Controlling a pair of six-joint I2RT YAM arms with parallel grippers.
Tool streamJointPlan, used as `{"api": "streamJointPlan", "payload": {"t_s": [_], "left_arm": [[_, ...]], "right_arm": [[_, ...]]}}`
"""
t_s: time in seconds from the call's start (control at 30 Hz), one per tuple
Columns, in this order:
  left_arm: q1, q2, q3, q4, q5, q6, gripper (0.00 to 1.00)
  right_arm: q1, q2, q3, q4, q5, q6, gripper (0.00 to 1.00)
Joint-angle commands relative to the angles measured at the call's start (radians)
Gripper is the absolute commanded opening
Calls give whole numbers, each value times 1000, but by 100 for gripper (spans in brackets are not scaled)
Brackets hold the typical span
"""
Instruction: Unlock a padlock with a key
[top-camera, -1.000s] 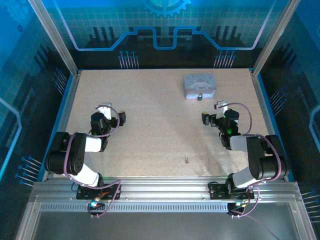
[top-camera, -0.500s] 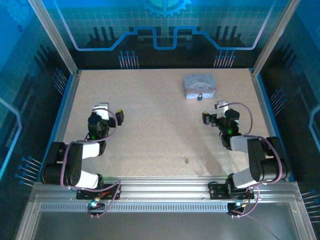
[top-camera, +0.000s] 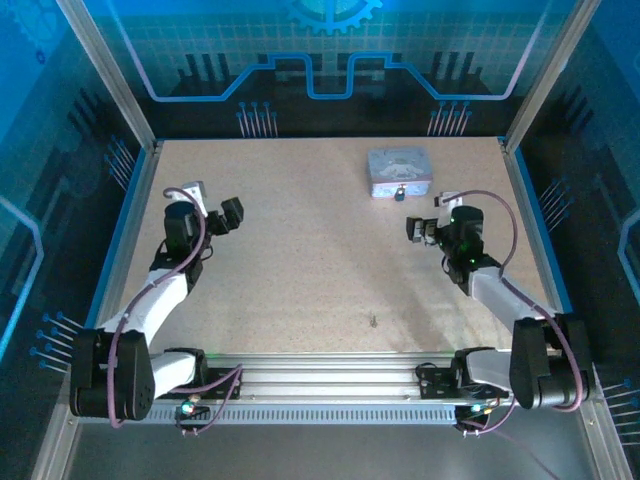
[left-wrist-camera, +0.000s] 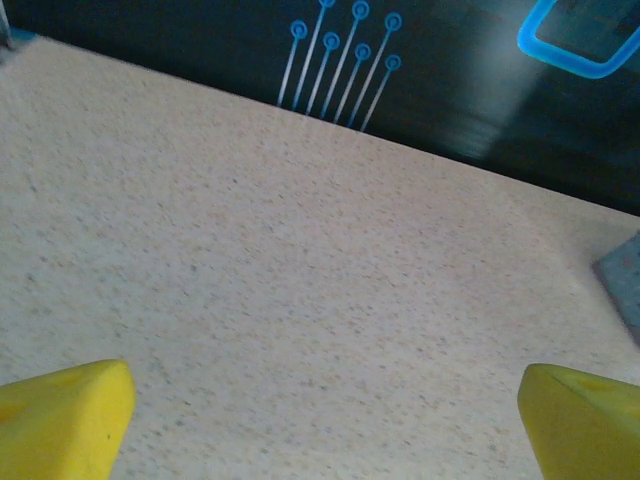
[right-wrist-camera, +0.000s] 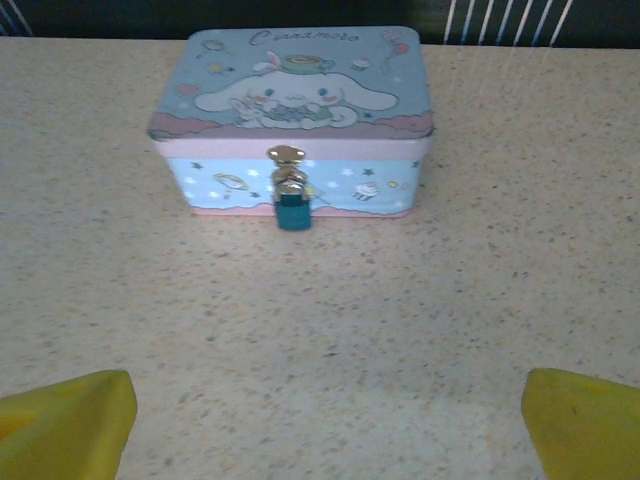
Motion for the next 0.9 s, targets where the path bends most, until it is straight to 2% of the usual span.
{"api": "streamJointPlan", "payload": {"t_s": [0.0,0.13,0.4,0.67,0.87], "left_arm": [[-25,-15,38,-181,82,-105,99],[-91,-11,72,-263,111,-119,99],[-241,-35,63,-318,130,-195,99],[-364,-26,-10,-220,148,-349,99],[-429,-5,-40,-180,137,-380,99]], "right_arm": [[41,-66,59,-252,1,111,100],[124,-125,76,-391,-15,196,100],[304,-144,112,-646,-34,330,88],[430,-162,67,-722,-99,435,79],[531,-180,11,-742,-116,537,69]]}}
